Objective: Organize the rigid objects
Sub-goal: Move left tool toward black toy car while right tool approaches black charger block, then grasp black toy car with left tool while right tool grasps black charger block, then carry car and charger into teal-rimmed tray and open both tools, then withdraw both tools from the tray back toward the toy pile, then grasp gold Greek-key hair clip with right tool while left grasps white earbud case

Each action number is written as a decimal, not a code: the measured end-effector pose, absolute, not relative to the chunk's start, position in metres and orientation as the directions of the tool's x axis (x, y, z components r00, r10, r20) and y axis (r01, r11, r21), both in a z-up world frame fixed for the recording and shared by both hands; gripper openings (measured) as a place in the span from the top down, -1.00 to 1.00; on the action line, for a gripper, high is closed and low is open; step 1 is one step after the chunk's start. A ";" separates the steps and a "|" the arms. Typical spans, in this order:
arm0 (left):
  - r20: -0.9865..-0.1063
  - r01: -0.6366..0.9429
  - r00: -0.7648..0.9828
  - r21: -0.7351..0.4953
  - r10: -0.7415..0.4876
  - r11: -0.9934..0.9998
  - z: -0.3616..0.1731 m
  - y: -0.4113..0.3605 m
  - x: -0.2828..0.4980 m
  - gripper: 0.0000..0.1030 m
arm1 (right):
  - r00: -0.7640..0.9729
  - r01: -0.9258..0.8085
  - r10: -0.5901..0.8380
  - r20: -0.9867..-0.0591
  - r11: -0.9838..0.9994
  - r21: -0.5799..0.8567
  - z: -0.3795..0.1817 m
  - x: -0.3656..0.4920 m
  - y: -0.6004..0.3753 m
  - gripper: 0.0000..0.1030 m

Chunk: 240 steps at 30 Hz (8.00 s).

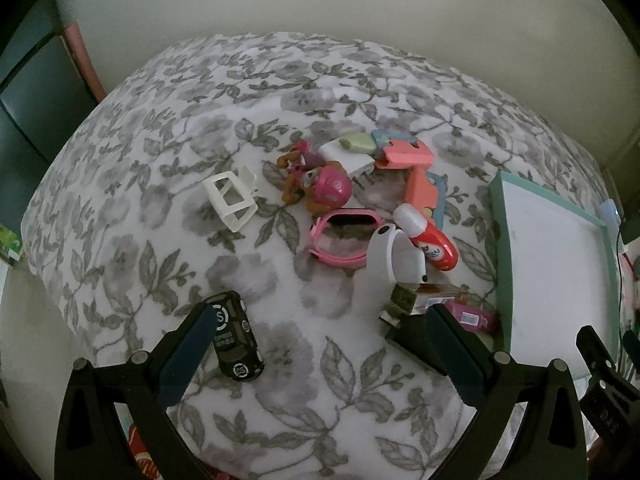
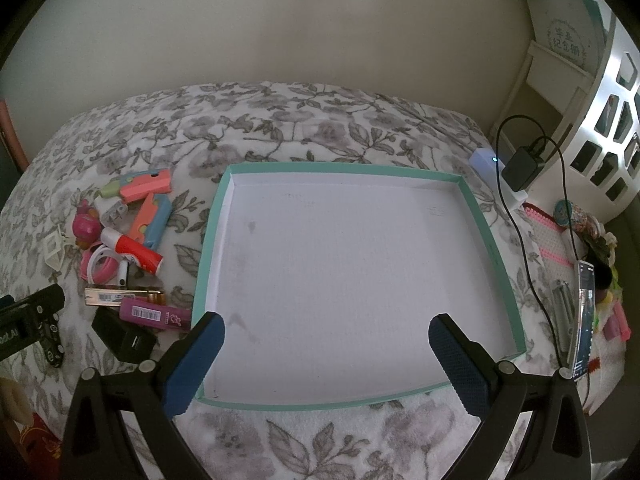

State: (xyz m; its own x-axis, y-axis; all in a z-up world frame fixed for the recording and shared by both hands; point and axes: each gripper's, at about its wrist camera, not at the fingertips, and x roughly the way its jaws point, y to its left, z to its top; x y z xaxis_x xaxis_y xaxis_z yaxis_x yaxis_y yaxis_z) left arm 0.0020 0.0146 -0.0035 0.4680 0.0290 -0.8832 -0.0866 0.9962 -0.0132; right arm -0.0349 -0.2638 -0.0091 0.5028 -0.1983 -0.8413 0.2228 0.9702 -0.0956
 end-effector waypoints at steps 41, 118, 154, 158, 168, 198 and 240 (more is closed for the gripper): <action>-0.972 -0.406 0.228 -0.040 0.058 0.913 -0.053 0.123 0.000 -1.00 | 0.355 0.027 0.237 -0.904 0.964 0.263 -0.040 0.004 -0.167 -0.64; -0.914 0.053 0.392 -0.085 -0.099 0.995 0.001 -0.069 0.042 0.33 | 0.461 0.291 0.149 -0.875 0.906 0.308 -0.038 0.008 -0.261 -0.23; -0.894 0.346 0.367 -0.123 -0.255 0.930 -0.038 -0.243 0.083 -0.29 | 0.419 0.553 -0.231 -0.878 0.832 0.045 -0.063 0.013 -0.395 -0.24; -0.891 0.343 0.377 -0.120 -0.254 0.931 -0.034 -0.240 0.083 -0.37 | 0.417 0.558 -0.231 -0.879 0.829 0.047 -0.063 0.013 -0.395 -0.24; -0.887 0.284 0.395 -0.130 -0.239 0.950 -0.026 -0.219 0.088 -0.56 | 0.436 0.559 -0.213 -0.874 0.826 0.078 -0.062 0.011 -0.395 -0.46; -0.789 0.050 0.548 -0.300 -0.277 0.953 0.006 -0.110 0.108 -0.94 | 0.532 0.467 -0.154 -0.832 0.873 0.137 -0.042 0.015 -0.368 -1.00; -0.966 -0.179 0.257 -0.028 0.019 0.983 -0.037 0.003 0.055 -0.94 | 0.436 -0.075 0.196 -0.878 0.980 0.182 -0.046 0.020 -0.169 -1.00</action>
State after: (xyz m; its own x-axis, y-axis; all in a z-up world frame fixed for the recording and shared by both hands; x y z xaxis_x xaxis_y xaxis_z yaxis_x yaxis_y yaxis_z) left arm 0.0549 0.0028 -0.0365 0.2573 0.0191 -0.9661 -0.1791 0.9834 -0.0283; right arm 0.0196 -0.1689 -0.0456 0.4359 0.1964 -0.8783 -0.0752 0.9804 0.1820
